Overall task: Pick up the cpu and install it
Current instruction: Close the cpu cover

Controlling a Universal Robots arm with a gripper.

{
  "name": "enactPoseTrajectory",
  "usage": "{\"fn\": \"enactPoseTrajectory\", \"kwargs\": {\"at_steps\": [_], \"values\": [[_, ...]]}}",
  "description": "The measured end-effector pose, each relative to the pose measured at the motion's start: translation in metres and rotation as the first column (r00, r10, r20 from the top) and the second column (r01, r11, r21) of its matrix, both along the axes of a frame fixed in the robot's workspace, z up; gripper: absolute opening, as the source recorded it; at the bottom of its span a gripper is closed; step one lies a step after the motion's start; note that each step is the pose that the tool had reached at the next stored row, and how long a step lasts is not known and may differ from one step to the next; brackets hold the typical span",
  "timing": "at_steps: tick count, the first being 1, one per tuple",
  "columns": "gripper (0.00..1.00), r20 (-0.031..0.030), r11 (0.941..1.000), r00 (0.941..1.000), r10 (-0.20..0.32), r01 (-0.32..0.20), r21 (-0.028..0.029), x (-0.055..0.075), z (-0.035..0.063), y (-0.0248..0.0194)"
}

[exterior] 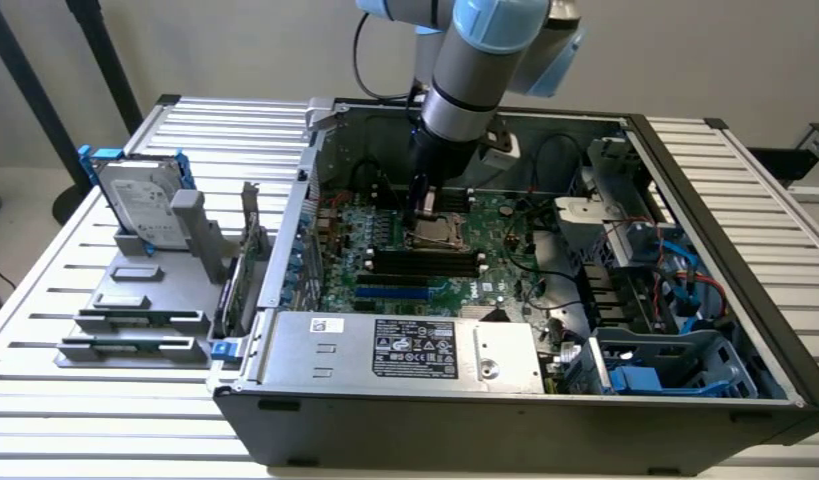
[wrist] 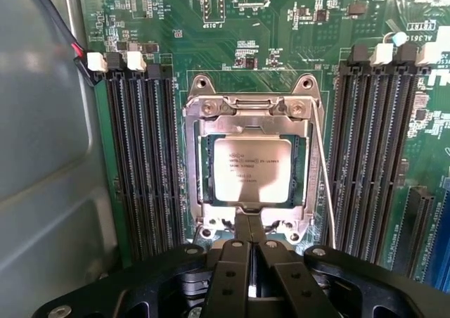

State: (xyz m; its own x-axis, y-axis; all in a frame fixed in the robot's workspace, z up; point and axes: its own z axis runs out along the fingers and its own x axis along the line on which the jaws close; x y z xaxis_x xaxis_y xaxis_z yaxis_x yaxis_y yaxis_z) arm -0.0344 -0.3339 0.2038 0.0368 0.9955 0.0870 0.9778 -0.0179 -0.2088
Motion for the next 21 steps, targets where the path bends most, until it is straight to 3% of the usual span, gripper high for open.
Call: {"fn": "enactPoseTrajectory", "kwargs": {"at_steps": [9, 15, 21], "values": [[0.11, 0.0002, 0.9999, 1.0, 0.0, 0.0, 0.0101, 0.0, -0.0023, 0.0], [0.11, 0.0, 0.9999, 1.0, 0.0, 0.0, 0.0165, -0.007, 0.0167, -0.0009], [0.11, -0.0001, 0.9995, 1.0, 0.0, 0.0, 0.0325, -0.028, 0.0244, -0.0019]]}}
